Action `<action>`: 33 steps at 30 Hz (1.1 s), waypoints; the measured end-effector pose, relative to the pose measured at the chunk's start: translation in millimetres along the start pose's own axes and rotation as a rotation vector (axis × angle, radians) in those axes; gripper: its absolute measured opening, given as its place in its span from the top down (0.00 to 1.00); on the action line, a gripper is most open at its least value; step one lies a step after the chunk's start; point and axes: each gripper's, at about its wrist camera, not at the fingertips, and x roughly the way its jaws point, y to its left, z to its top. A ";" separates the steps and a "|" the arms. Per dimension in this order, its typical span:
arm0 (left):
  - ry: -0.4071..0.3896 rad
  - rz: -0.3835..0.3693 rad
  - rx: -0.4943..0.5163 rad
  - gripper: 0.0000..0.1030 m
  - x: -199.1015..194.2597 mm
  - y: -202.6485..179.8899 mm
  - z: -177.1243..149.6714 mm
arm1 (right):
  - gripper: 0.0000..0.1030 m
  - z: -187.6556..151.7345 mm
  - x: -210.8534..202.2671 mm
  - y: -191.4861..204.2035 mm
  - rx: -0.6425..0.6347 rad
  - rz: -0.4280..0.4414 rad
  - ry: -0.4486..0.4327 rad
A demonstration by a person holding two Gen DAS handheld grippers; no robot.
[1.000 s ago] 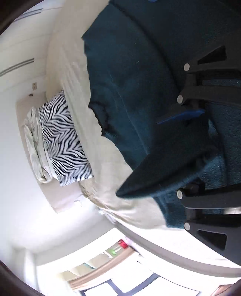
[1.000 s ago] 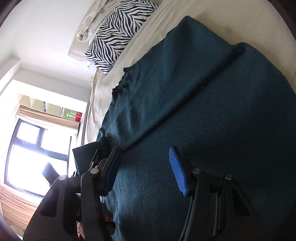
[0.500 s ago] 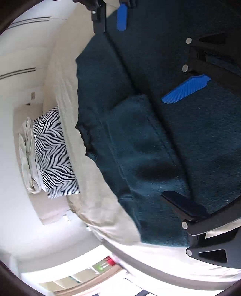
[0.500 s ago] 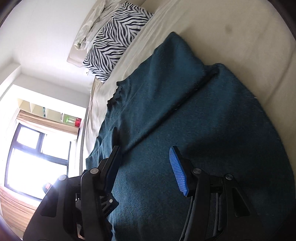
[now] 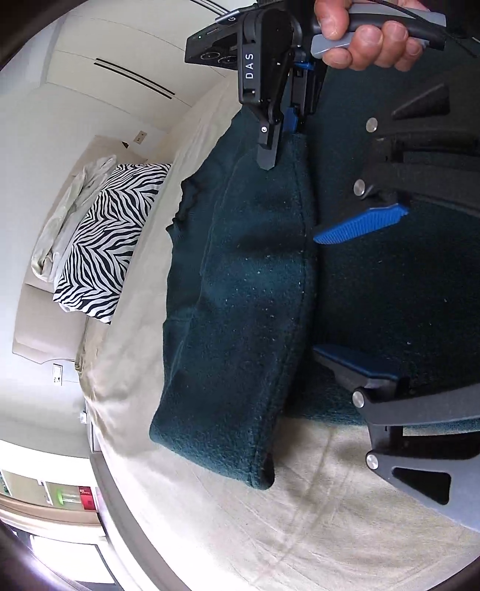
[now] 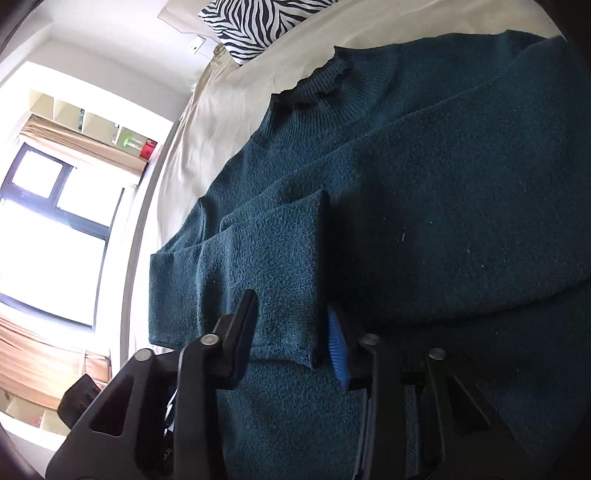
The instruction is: Fold small clothes
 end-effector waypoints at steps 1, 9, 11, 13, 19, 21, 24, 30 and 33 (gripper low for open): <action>-0.006 -0.006 -0.007 0.42 0.0 0.7 0.4 | 0.88 0.3 1.9 3.9 -0.017 -0.017 -0.002; -0.044 -0.030 -0.055 0.42 -9.6 11.8 -1.2 | 0.94 31.3 -31.6 3.5 -0.059 -0.104 -0.094; -0.053 -0.034 -0.060 0.42 -11.9 13.1 -1.4 | 0.94 43.3 -43.3 -10.9 -0.043 -0.134 -0.115; -0.045 -0.033 -0.064 0.42 -11.6 14.1 -2.4 | 0.94 54.1 -52.7 -29.9 -0.019 -0.163 -0.129; -0.042 -0.051 -0.105 0.42 -15.0 18.9 1.0 | 0.93 60.2 -68.4 -74.7 0.032 -0.216 -0.112; -0.044 -0.051 -0.128 0.42 -18.5 22.2 4.9 | 0.93 59.1 -72.3 -82.8 0.042 -0.209 -0.118; -0.068 -0.054 -0.158 0.43 -27.7 27.6 17.2 | 0.93 57.9 -68.3 -86.1 0.040 -0.208 -0.124; -0.116 -0.067 -0.140 0.51 -19.8 25.9 72.4 | 0.93 55.5 -66.9 -81.1 0.004 -0.222 -0.135; -0.079 -0.057 -0.104 0.61 8.8 22.4 97.9 | 0.93 56.9 -65.7 -82.3 0.013 -0.214 -0.137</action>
